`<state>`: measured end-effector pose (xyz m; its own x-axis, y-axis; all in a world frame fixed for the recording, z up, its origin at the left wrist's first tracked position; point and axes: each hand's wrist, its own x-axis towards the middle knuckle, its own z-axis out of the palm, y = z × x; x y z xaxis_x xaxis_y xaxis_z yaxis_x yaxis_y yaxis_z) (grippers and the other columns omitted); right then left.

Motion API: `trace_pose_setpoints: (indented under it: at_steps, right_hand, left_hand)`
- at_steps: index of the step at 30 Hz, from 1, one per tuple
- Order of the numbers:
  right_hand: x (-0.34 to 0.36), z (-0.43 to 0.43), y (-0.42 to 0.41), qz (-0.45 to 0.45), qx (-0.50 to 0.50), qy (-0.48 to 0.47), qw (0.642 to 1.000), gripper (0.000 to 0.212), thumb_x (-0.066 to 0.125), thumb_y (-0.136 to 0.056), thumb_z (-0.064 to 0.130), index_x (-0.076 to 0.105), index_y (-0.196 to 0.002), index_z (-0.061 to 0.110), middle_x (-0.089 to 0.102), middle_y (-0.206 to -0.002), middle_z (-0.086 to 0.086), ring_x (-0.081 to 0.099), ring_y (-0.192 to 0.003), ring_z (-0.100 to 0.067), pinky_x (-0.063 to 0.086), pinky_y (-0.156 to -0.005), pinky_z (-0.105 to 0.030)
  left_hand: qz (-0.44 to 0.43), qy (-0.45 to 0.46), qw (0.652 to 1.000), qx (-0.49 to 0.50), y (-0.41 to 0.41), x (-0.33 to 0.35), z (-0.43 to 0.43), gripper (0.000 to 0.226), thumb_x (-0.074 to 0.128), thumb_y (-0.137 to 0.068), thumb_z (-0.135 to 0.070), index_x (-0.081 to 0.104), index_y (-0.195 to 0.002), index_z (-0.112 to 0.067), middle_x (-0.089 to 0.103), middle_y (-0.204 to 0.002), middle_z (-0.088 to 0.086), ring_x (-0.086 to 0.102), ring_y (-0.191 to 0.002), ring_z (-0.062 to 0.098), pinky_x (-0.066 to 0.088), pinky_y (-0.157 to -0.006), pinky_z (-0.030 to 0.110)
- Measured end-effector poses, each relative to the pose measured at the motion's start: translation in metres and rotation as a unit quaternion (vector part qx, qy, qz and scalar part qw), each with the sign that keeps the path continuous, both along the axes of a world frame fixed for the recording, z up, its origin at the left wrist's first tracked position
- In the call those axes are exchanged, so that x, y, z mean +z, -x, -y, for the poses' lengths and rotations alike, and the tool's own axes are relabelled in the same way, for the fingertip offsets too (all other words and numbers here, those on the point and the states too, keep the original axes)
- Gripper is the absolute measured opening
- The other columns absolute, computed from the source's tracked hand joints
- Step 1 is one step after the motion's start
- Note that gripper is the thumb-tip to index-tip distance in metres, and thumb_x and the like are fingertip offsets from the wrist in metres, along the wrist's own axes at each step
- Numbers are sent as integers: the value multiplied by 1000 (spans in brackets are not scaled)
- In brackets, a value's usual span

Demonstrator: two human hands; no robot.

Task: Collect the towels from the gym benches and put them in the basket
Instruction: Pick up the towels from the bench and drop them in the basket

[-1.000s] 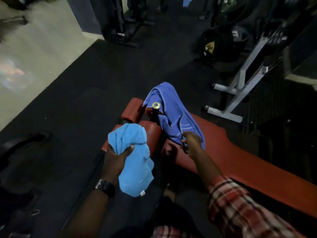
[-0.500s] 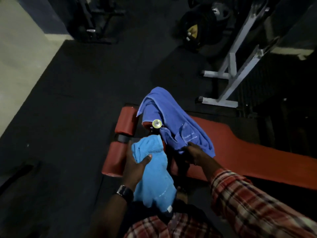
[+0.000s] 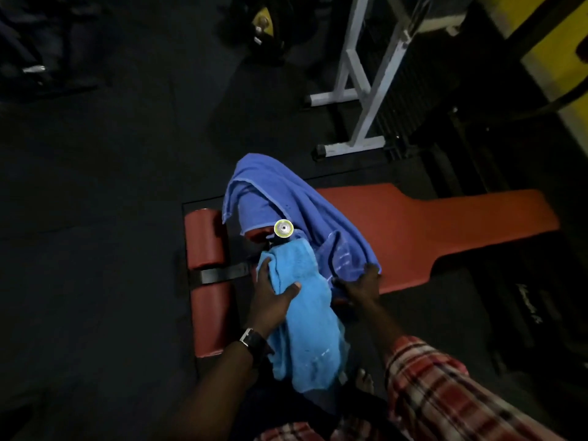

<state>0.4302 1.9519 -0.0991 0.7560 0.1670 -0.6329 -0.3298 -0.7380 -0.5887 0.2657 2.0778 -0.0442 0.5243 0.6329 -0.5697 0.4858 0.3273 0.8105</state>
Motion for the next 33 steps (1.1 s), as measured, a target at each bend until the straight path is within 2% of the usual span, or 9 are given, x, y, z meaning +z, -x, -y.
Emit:
trace_pose_setpoints:
  at_steps: [3,6,11,14,18,20,23,28,33]
  right_hand:
    - [-8,5,8,-40,22,-13,999,73,82,-75,10,42,-135,2,59,-118,-24,66,-100,-38,56,-79,-49]
    - [2,10,5,-73,35,-18,997,24,69,-84,16,63,-102,2,67,-62,-16,62,-49,-27,47,-43,-30]
    - [46,43,14,-199,-99,-188,957,2,60,-69,5,61,-69,6,57,-62,-15,53,-61,-27,40,-53,-29]
    - [72,95,35,-269,-117,-350,890,31,52,-55,1,63,-84,3,63,-84,-17,60,-74,-29,50,-69,-34]
    - [107,179,55,-237,-24,-415,878,28,53,-48,-1,68,-71,4,69,-65,-3,64,-58,-14,50,-58,-23]
    - [126,225,59,-222,2,-428,876,28,59,-39,2,65,-66,5,66,-60,-1,60,-53,-12,47,-54,-20]
    - [152,287,62,-198,-6,-480,854,43,68,-15,11,70,-58,5,67,-59,-3,62,-51,-13,47,-51,-17]
    - [174,368,67,-175,-103,-605,770,59,85,-11,15,76,-67,-2,74,-69,-10,72,-64,-23,57,-60,-23]
    - [155,426,55,-144,-349,-644,665,49,63,-28,7,71,-76,1,73,-73,-15,71,-69,-33,58,-73,-41]
  left_hand:
    - [-9,5,999,-32,10,-2,8,92,76,-74,-29,28,-151,-19,47,-150,5,50,-133,21,39,-113,46]
    - [-34,-8,999,-37,20,-2,19,93,74,-70,-31,30,-151,-22,54,-143,3,56,-127,22,44,-109,49]
    - [-76,-55,996,-3,11,8,56,94,74,-70,-21,28,-152,-23,56,-137,1,58,-117,21,45,-104,36]
    - [-64,-123,990,12,8,20,100,99,74,-78,-2,14,-156,-11,49,-131,-3,51,-111,11,39,-89,17]
    - [-49,-193,980,-19,14,33,154,87,78,-73,-1,32,-146,2,55,-135,23,60,-114,32,47,-99,30]
    - [-128,-182,973,-64,17,41,186,98,76,-77,-7,17,-155,-7,48,-146,18,53,-127,33,42,-107,40]
    - [-16,-132,984,-114,18,51,235,107,68,-87,1,-13,-155,-10,59,-120,-1,64,-100,16,47,-95,30]
    - [51,-219,948,-223,-10,64,295,28,59,-87,10,62,-112,-4,70,-99,9,64,-89,10,49,-82,32]
    - [104,-145,920,-350,-41,103,357,16,70,-71,-19,70,-85,-12,76,-86,12,63,-74,12,51,-69,32]
